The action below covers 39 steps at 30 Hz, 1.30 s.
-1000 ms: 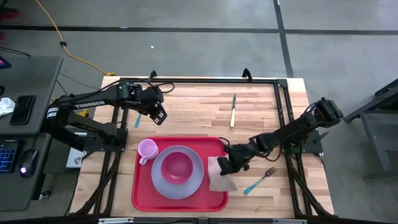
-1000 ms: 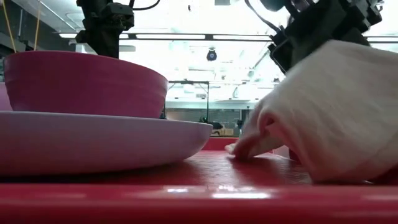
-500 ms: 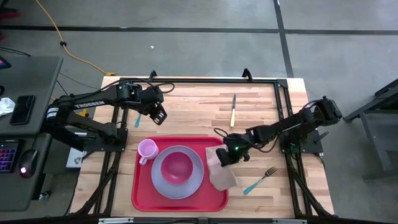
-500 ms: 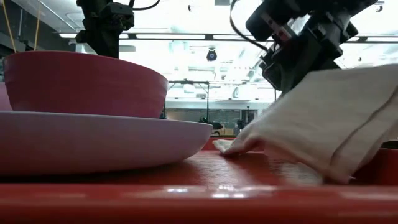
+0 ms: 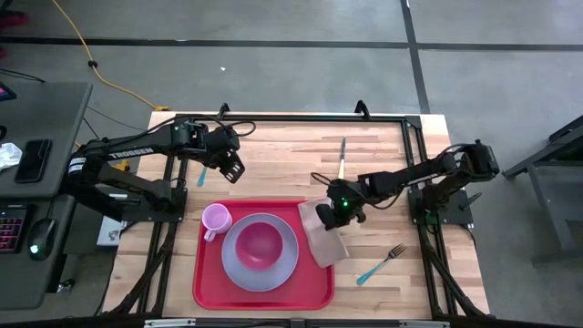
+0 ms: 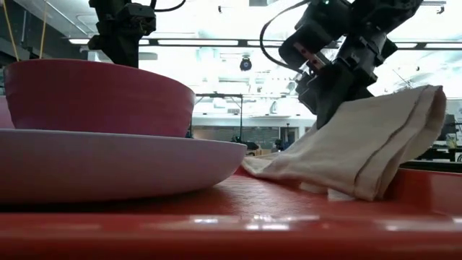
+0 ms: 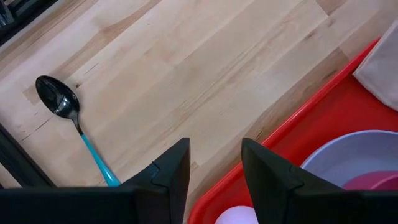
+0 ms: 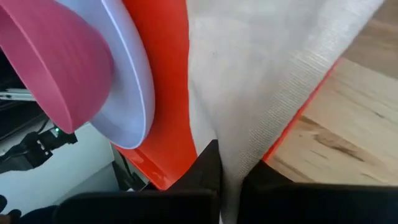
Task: Set up tray
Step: Put the peach napkin to the right of the purple plate on the orange serving tray
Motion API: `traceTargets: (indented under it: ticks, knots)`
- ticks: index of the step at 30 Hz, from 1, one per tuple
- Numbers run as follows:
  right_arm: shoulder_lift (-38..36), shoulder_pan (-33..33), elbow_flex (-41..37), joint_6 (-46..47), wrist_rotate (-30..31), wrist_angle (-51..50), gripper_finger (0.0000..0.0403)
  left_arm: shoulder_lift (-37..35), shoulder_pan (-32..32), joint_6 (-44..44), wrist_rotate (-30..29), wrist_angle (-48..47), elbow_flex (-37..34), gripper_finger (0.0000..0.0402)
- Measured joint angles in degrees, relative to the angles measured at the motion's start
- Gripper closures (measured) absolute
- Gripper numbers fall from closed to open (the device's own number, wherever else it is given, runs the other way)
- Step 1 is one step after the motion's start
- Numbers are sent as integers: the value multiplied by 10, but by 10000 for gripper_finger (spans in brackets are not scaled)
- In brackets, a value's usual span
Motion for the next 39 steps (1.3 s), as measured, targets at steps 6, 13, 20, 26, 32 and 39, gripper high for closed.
traceTargets:
  ticks: [6,13,20,26,32,39]
  knots:
    - [0,3,0,11,-6,-10,403,0,0,-4,0,0,0,227]
    - [0,3,0,13,-6,-35,403,0,0,-4,0,1,0,227]
    - [0,7,0,48,-4,-2,403,0,0,-4,0,1,0,227]
    - [7,22,0,78,-6,13,403,0,0,-4,0,1,0,227]
    - [81,24,0,112,-20,136,403,0,0,-4,0,2,0,227]
    - [114,27,0,134,-36,198,403,0,0,-4,4,1,0,227]
